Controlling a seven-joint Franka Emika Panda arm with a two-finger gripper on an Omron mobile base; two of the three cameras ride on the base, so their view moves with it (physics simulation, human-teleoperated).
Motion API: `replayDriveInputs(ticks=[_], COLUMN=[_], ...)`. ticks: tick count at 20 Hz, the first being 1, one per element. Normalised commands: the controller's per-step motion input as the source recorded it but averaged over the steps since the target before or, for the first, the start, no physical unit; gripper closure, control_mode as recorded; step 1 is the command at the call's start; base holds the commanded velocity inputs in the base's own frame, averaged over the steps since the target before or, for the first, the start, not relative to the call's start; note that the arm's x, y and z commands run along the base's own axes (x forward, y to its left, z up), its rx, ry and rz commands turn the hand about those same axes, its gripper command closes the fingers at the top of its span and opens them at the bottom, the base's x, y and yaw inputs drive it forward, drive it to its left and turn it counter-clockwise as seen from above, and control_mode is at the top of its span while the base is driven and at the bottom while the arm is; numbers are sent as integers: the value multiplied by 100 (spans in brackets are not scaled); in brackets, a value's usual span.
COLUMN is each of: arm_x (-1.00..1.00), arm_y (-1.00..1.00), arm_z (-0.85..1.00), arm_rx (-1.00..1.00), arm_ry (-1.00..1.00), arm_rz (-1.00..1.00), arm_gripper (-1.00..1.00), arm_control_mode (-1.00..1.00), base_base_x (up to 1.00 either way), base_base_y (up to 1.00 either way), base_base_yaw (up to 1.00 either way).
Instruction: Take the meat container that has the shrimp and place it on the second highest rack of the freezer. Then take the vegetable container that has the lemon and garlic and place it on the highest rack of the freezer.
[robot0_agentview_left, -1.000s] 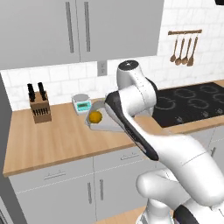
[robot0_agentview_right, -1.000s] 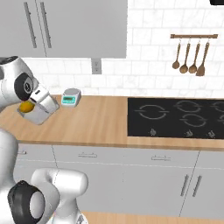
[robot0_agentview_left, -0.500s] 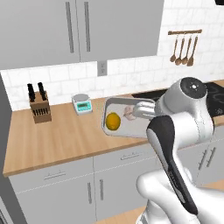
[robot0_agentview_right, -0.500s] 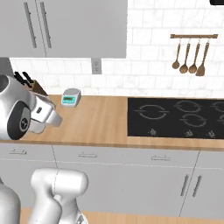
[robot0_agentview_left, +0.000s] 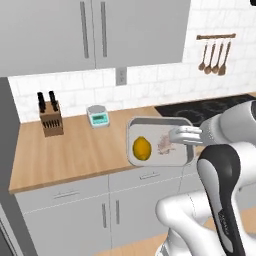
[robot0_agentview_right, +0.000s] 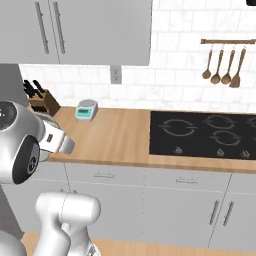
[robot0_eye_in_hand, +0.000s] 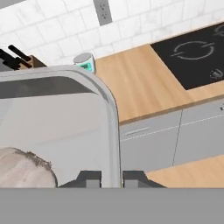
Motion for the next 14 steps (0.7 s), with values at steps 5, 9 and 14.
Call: replayDriveInputs(ticks=[5, 9, 14], arm_x=[0, 0, 0], arm_y=[0, 0, 0], arm_z=[0, 0, 0], arm_rx=[0, 0, 0], arm_ry=[0, 0, 0], arm_rz=[0, 0, 0], arm_gripper=[100, 100, 100], arm_control_mode=[100, 100, 100], base_base_x=[-27, -65, -60], base_base_y=[-4, 0, 17], base_base_yaw=[26, 26, 22])
